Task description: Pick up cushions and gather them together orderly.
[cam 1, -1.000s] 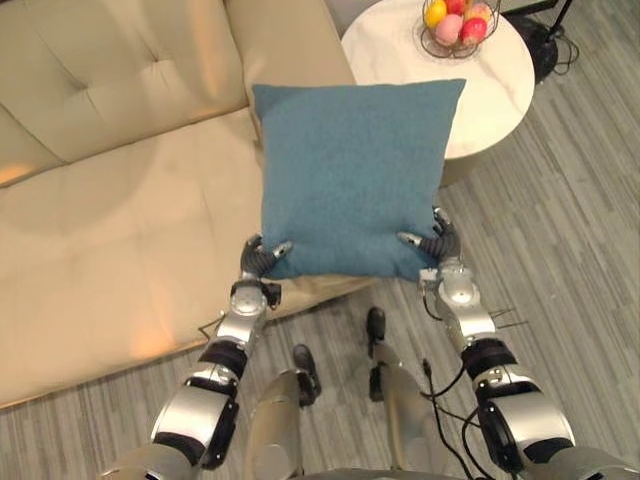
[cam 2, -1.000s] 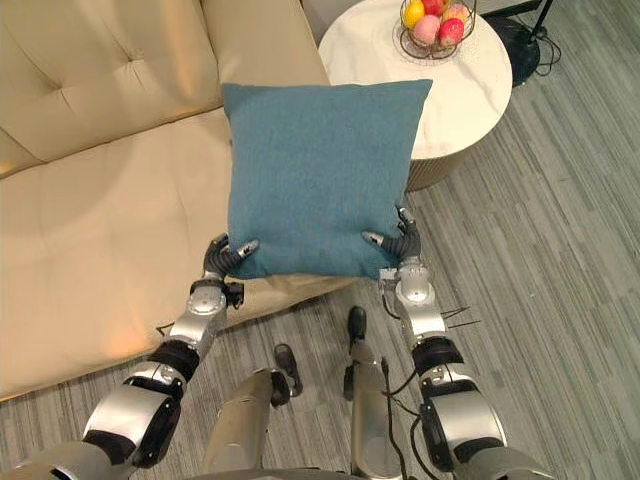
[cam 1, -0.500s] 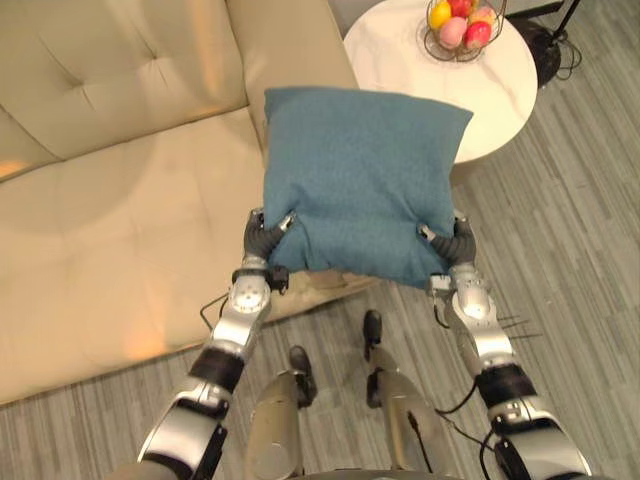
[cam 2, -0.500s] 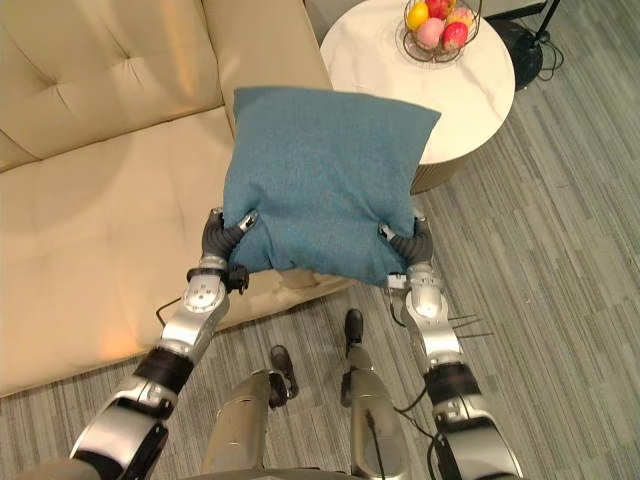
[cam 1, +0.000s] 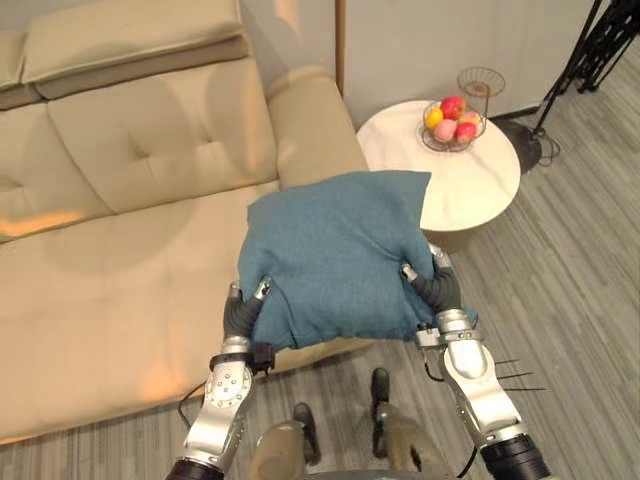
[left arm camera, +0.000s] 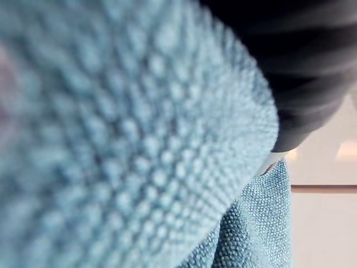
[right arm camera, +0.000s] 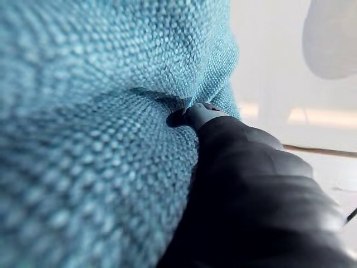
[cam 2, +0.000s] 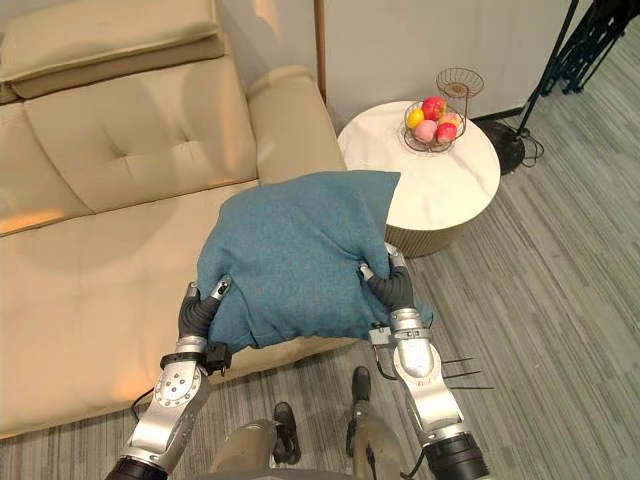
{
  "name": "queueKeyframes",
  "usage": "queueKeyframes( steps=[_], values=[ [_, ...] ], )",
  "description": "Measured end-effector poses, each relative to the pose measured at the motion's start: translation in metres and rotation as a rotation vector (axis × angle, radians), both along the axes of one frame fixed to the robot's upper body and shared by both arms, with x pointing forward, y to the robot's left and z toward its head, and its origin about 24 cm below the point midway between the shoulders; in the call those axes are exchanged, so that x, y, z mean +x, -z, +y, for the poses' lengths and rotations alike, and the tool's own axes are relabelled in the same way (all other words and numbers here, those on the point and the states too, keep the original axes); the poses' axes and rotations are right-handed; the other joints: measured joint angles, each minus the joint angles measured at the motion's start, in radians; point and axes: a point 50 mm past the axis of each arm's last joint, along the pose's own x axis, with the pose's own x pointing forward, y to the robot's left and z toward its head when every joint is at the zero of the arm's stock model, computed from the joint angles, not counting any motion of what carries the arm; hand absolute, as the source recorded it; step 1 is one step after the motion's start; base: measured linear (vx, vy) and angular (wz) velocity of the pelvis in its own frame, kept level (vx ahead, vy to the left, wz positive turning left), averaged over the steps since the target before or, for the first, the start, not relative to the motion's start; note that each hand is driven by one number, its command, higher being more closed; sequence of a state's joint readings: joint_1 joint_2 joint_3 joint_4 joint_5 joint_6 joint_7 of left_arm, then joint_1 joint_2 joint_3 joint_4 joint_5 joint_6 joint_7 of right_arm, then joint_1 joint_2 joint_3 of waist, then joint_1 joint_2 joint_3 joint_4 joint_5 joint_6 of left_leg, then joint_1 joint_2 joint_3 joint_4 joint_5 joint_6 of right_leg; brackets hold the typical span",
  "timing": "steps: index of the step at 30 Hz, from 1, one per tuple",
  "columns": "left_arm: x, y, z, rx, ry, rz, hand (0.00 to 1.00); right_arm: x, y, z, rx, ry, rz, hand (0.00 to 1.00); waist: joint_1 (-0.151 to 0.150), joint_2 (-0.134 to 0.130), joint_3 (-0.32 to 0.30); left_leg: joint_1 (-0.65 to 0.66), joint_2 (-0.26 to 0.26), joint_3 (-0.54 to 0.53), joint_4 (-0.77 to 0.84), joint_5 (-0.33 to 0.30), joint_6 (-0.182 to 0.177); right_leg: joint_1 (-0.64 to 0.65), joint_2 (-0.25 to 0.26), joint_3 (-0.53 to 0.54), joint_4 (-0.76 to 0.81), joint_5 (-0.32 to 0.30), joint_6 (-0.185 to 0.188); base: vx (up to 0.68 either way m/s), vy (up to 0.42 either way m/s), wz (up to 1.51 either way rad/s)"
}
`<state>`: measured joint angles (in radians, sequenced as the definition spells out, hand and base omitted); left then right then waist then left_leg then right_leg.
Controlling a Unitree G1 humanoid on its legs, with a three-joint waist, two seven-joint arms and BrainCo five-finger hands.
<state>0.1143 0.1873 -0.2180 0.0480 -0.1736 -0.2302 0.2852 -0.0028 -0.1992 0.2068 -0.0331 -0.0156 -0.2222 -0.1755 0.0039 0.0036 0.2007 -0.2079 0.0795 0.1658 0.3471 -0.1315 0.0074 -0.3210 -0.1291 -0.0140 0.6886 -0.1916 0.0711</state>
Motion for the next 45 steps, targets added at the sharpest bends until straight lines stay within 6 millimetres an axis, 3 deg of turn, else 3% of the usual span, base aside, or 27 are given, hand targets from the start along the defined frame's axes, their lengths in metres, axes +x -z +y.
queueKeyframes(
  steps=[1,3,4,5,6,7,8,9,10,11,13,15,16,19,21,27,30,32,33,34,35,36,38,41,43,44,45],
  values=[
    [-0.001,0.001,0.000,0.001,0.000,0.002,1.00,0.000,0.000,0.000,-0.007,-0.001,-0.004,1.00,0.009,-0.003,-0.002,-0.014,-0.002,-0.022,0.007,0.007,-0.005,0.022,-0.002,0.007,0.017,-0.019,0.006,-0.15,-0.211,1.02],
    [-0.001,-0.001,0.001,0.005,-0.006,-0.007,1.00,0.004,-0.006,0.003,-0.021,-0.006,-0.032,1.00,0.029,-0.023,-0.014,-0.094,-0.021,-0.094,-0.015,0.076,-0.026,0.061,0.016,0.022,-0.102,-0.081,0.012,-0.17,-0.230,0.98],
    [0.000,-0.005,-0.001,-0.004,-0.006,-0.023,1.00,0.009,-0.014,0.004,-0.026,-0.010,-0.064,1.00,0.048,-0.012,-0.018,-0.143,-0.009,-0.123,-0.071,0.144,-0.051,0.059,0.043,0.003,-0.215,-0.080,0.005,-0.16,-0.190,0.68],
    [0.000,-0.006,-0.003,-0.013,-0.007,-0.030,1.00,0.012,-0.018,0.003,-0.033,-0.010,-0.080,1.00,0.052,0.010,-0.019,-0.166,0.003,-0.145,-0.102,0.176,-0.061,0.055,0.063,-0.017,-0.260,-0.059,-0.014,-0.26,-0.205,0.63],
    [0.000,-0.009,-0.005,-0.028,-0.006,-0.039,1.00,0.014,-0.021,0.002,-0.037,0.003,-0.093,1.00,0.059,0.041,-0.014,-0.181,0.041,-0.180,-0.178,0.254,-0.085,0.054,0.107,-0.059,-0.323,-0.004,-0.041,-0.34,-0.211,0.73],
    [0.000,-0.010,-0.006,-0.030,-0.005,-0.045,1.00,0.015,-0.019,0.001,-0.035,0.017,-0.084,1.00,0.064,0.046,-0.014,-0.166,0.058,-0.175,-0.284,0.363,-0.123,0.054,0.117,-0.104,-0.349,0.025,-0.067,-0.44,-0.223,0.83],
    [0.000,-0.011,-0.006,-0.031,-0.004,-0.048,1.00,0.015,-0.018,-0.001,-0.035,0.025,-0.078,1.00,0.061,0.046,-0.014,-0.151,0.057,-0.160,-0.352,0.431,-0.150,0.056,0.118,-0.133,-0.359,0.035,-0.080,-0.44,-0.200,0.95],
    [0.000,-0.013,-0.009,-0.036,0.006,-0.055,1.00,0.016,-0.018,-0.004,-0.034,0.040,-0.079,1.00,0.058,0.043,-0.013,-0.148,0.062,-0.074,-0.337,0.386,-0.179,0.054,0.102,-0.177,-0.368,0.047,-0.099,-0.37,-0.138,1.13],
    [0.000,-0.014,-0.013,-0.043,0.024,-0.063,1.00,0.016,-0.019,-0.007,-0.030,0.058,-0.081,1.00,0.035,0.035,-0.009,-0.154,0.046,0.025,-0.241,0.301,-0.091,0.052,0.067,-0.219,-0.379,0.066,-0.101,-0.27,-0.084,1.17],
    [0.000,-0.015,-0.015,-0.048,0.031,-0.068,1.00,0.016,-0.019,-0.009,-0.030,0.066,-0.082,1.00,0.027,0.033,-0.008,-0.151,0.041,0.069,-0.192,0.271,-0.064,0.050,0.046,-0.236,-0.385,0.077,-0.099,-0.25,-0.021,1.15],
    [0.001,-0.019,-0.019,-0.064,0.050,-0.087,1.00,0.016,-0.020,-0.014,-0.028,0.084,-0.085,1.00,-0.003,0.032,-0.009,-0.104,0.056,0.181,-0.082,0.131,-0.050,0.047,-0.005,-0.270,-0.446,0.131,-0.093,-0.26,0.062,0.79],
    [0.001,-0.021,-0.024,-0.069,0.077,-0.095,1.00,0.016,-0.020,-0.019,-0.026,0.105,-0.087,1.00,-0.019,0.040,-0.013,-0.052,0.068,0.222,-0.072,0.062,-0.057,0.051,-0.024,-0.292,-0.502,0.169,-0.081,-0.23,0.155,0.53],
    [0.001,-0.021,-0.028,-0.088,0.095,-0.094,1.00,0.016,-0.020,-0.022,-0.026,0.121,-0.086,1.00,-0.027,0.052,-0.020,-0.009,0.076,0.221,-0.133,0.028,-0.064,0.051,-0.024,-0.301,-0.529,0.185,-0.055,-0.20,0.199,0.57],
    [0.003,-0.019,-0.030,-0.083,0.116,-0.086,1.00,0.014,-0.017,-0.024,-0.001,0.144,-0.074,1.00,-0.035,0.037,-0.018,-0.029,0.044,0.219,-0.131,0.036,-0.042,0.075,-0.036,-0.294,-0.597,0.235,-0.038,-0.14,0.176,0.33],
    [0.002,-0.019,-0.030,-0.082,0.117,-0.083,1.00,0.013,-0.014,-0.022,0.012,0.145,-0.061,1.00,-0.020,0.038,-0.019,-0.046,0.039,0.224,-0.054,-0.009,-0.010,0.098,-0.049,-0.282,-0.621,0.276,-0.010,-0.12,0.201,0.01],
    [0.001,-0.017,-0.027,-0.060,0.131,-0.075,1.00,0.013,-0.014,-0.020,0.019,0.139,-0.059,1.00,-0.015,0.035,-0.023,-0.088,0.056,0.223,0.059,-0.081,0.008,0.093,-0.049,-0.260,-0.616,0.283,-0.006,-0.05,0.126,-0.07],
    [-0.003,-0.013,-0.026,-0.050,0.141,-0.058,1.00,0.012,-0.013,-0.020,0.018,0.136,-0.056,1.00,-0.019,0.034,-0.026,-0.096,0.056,0.221,0.117,-0.132,0.020,0.052,-0.078,-0.251,-0.495,0.219,0.026,0.06,0.085,-0.05],
    [-0.005,-0.010,-0.026,-0.049,0.143,-0.046,1.00,0.010,-0.009,-0.021,0.015,0.140,-0.040,1.00,-0.029,0.030,-0.028,-0.081,0.029,0.200,0.135,-0.158,0.028,0.028,-0.112,-0.235,-0.374,0.148,-0.001,0.12,0.090,0.27],
    [-0.007,-0.009,-0.026,-0.049,0.145,-0.037,1.00,0.008,-0.007,-0.022,0.013,0.142,-0.030,1.00,-0.043,0.026,-0.027,-0.068,0.010,0.179,0.137,-0.174,0.048,0.014,-0.131,-0.220,-0.297,0.141,-0.005,0.21,0.087,0.54],
    [-0.008,-0.007,-0.027,-0.046,0.148,-0.020,1.00,0.009,0.000,-0.023,0.008,0.146,0.000,1.00,-0.049,0.024,-0.027,-0.033,-0.012,0.151,0.132,-0.187,0.073,-0.062,-0.165,-0.182,-0.100,0.144,-0.045,0.23,0.070,0.50],
    [-0.008,-0.006,-0.027,-0.044,0.150,-0.017,1.00,0.009,0.004,-0.023,0.006,0.147,0.018,1.00,-0.052,0.025,-0.027,-0.016,-0.013,0.145,0.130,-0.192,0.081,-0.076,-0.163,-0.172,-0.061,0.114,-0.044,0.30,0.041,0.40],
    [-0.008,-0.006,-0.026,-0.038,0.151,-0.017,1.00,0.009,0.009,-0.023,0.003,0.141,0.039,1.00,-0.051,0.024,-0.028,0.006,-0.012,0.129,0.128,-0.206,0.080,-0.094,-0.137,-0.171,-0.053,0.074,-0.032,0.32,-0.053,0.36],
    [-0.008,-0.005,-0.026,-0.034,0.153,-0.014,1.00,0.009,0.009,-0.024,0.000,0.139,0.042,1.00,-0.060,0.023,-0.028,0.023,-0.018,0.096,0.124,-0.225,0.071,-0.134,-0.079,-0.163,-0.113,0.061,-0.022,0.32,-0.084,0.53],
    [-0.005,0.001,-0.030,-0.023,0.171,0.012,1.00,0.005,0.014,-0.030,-0.009,0.156,0.062,1.00,-0.080,0.023,-0.026,0.100,-0.030,0.049,0.103,-0.242,0.026,-0.160,-0.009,-0.172,-0.345,0.138,-0.016,0.46,-0.149,0.73],
    [-0.005,0.002,-0.031,-0.003,0.180,0.017,1.00,0.001,0.019,-0.033,-0.012,0.164,0.082,1.00,-0.083,0.000,-0.036,0.172,-0.057,0.034,0.083,-0.268,-0.019,-0.152,-0.006,-0.177,-0.469,0.266,-0.061,0.44,-0.185,0.58],
    [-0.005,0.003,-0.034,-0.003,0.187,0.019,1.00,-0.002,0.021,-0.036,-0.013,0.174,0.092,1.00,-0.101,0.008,-0.041,0.209,-0.055,0.008,0.080,-0.294,-0.055,-0.157,-0.009,-0.171,-0.409,0.367,-0.120,0.49,-0.218,0.44],
    [-0.005,0.004,-0.038,-0.010,0.192,0.022,1.00,-0.003,0.021,-0.039,-0.017,0.179,0.092,1.00,-0.097,0.054,-0.056,0.206,-0.007,0.002,0.106,-0.291,-0.074,-0.169,0.020,-0.195,-0.356,0.296,-0.128,0.49,-0.219,0.32]
  ],
)
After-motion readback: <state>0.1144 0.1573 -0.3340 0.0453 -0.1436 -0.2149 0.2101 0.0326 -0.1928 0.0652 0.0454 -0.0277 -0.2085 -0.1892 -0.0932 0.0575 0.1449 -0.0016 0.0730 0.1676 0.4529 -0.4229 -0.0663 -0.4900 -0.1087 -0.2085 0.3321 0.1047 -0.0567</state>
